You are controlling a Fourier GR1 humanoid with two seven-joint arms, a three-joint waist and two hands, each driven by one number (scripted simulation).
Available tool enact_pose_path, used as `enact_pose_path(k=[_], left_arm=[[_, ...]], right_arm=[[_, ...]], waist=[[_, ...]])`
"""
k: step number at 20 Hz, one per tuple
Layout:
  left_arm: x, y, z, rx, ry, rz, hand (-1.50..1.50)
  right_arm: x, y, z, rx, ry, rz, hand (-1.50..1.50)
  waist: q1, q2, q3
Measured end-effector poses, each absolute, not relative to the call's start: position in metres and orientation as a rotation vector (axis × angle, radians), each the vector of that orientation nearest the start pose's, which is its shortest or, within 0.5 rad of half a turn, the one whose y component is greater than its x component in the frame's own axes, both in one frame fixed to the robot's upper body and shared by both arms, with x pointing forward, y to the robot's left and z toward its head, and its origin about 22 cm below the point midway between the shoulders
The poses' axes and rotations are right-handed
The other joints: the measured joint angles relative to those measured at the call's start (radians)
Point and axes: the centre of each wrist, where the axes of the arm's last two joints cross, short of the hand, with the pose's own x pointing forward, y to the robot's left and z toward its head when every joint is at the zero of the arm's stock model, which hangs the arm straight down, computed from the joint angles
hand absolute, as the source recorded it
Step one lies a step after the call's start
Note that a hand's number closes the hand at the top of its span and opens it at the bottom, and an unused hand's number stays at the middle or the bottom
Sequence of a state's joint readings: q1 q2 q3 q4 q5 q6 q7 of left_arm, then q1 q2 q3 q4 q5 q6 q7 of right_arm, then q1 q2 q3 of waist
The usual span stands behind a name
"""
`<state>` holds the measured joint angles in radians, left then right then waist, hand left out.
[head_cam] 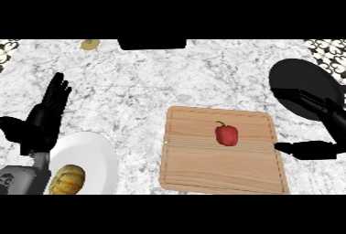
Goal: Pick the bell pepper from the cutting board and place it in the pan
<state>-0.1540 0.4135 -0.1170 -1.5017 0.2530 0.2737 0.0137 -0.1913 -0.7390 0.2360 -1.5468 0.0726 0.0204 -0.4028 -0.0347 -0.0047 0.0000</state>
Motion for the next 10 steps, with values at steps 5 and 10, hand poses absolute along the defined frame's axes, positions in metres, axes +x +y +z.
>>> enact_pose_path(k=[5,10], left_arm=[[0.283,0.287,0.049,0.230,-1.608,-0.031,0.00],[0.291,0.282,0.050,0.225,-1.614,-0.041,0.00]], right_arm=[[0.268,-0.333,0.159,-0.426,-1.807,1.222,-1.50],[0.256,-0.304,0.209,-0.517,-1.671,1.359,-1.50]], waist=[[0.006,-0.002,-0.002],[0.018,0.000,-0.003]])
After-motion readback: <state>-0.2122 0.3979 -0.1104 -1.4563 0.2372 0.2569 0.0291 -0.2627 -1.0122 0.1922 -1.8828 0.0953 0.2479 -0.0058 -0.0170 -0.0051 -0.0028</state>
